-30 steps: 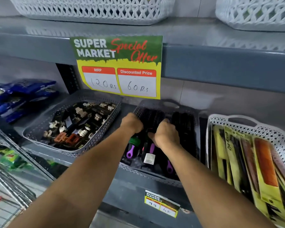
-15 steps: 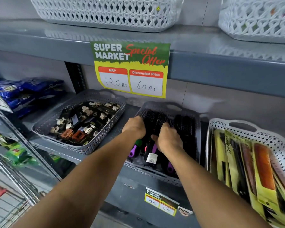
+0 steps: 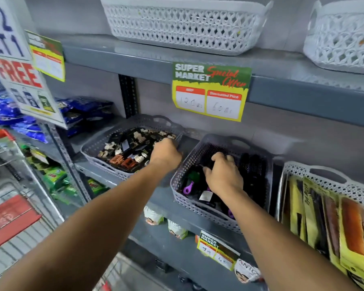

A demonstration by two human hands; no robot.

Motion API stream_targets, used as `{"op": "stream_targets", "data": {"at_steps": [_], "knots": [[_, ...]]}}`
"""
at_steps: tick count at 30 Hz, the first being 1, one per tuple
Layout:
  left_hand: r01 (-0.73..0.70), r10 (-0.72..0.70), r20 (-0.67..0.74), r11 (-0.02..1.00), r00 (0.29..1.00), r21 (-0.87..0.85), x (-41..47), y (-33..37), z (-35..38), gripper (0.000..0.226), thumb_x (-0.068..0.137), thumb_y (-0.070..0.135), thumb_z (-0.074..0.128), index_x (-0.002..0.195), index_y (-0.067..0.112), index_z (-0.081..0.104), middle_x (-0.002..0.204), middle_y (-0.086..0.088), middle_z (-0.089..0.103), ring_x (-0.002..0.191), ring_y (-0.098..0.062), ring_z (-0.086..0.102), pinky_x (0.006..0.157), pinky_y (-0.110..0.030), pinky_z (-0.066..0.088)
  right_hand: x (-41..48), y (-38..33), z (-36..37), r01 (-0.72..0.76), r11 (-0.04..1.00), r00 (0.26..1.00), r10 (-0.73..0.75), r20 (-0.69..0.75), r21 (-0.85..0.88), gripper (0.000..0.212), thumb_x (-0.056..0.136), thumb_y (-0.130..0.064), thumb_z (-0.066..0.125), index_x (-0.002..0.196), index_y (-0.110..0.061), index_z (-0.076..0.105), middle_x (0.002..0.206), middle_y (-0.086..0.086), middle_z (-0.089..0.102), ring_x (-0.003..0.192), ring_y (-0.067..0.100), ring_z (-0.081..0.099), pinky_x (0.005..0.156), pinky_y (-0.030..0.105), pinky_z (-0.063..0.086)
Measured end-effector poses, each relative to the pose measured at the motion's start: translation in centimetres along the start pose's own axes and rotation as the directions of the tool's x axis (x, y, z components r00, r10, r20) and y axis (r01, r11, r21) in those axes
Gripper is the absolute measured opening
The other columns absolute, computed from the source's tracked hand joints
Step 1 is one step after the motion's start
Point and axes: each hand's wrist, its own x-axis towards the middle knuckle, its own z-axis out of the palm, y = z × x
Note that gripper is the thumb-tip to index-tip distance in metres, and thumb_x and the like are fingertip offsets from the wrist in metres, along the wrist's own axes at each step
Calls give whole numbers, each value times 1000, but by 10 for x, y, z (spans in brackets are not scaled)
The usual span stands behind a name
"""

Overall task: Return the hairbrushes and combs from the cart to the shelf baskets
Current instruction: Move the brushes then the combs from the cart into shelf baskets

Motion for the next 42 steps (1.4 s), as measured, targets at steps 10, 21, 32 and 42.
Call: {"op": "stream_targets", "data": {"at_steps": [10, 21, 32, 42], "knots": [[322, -325, -282, 945, 903, -59, -83, -171, -134, 26, 83, 24, 63, 107, 17, 72, 96, -16, 71, 96, -36, 66, 69, -30, 44, -53, -135, 57, 432, 888, 896, -443, 41, 156, 35, 88, -34, 58, 118, -18, 51, 127, 9, 47, 110, 35, 52, 76, 40, 45], [706, -721, -299, 686, 625, -177, -227, -360, -159, 47, 86, 18, 65, 129, 3, 55, 131, -19, 59, 119, -34, 55, 97, -35, 43, -150, -255, 196, 554, 786, 695, -617, 369, 273, 35, 84, -31, 61, 116, -19, 54, 127, 9, 50, 109, 35, 52, 84, 41, 45], [857, -911, -90, 410, 402, -312, -263, -467, -65, 27, 87, 9, 60, 113, 1, 61, 117, -21, 64, 109, -36, 60, 92, -41, 51, -201, -262, 338, 466, 862, 531, -452, 717, 199, 33, 89, -19, 56, 120, -14, 49, 115, 8, 55, 75, 20, 54, 59, 31, 46], [943, -986, 100, 99, 137, -318, -283, -544, 46, 40, 85, 14, 59, 125, 16, 61, 127, -17, 62, 114, -34, 58, 93, -33, 45, -222, -212, 464, 468, 881, 369, -124, 921, -69, 57, 88, -27, 63, 136, -5, 42, 125, 22, 60, 108, 35, 60, 76, 33, 47]]}}
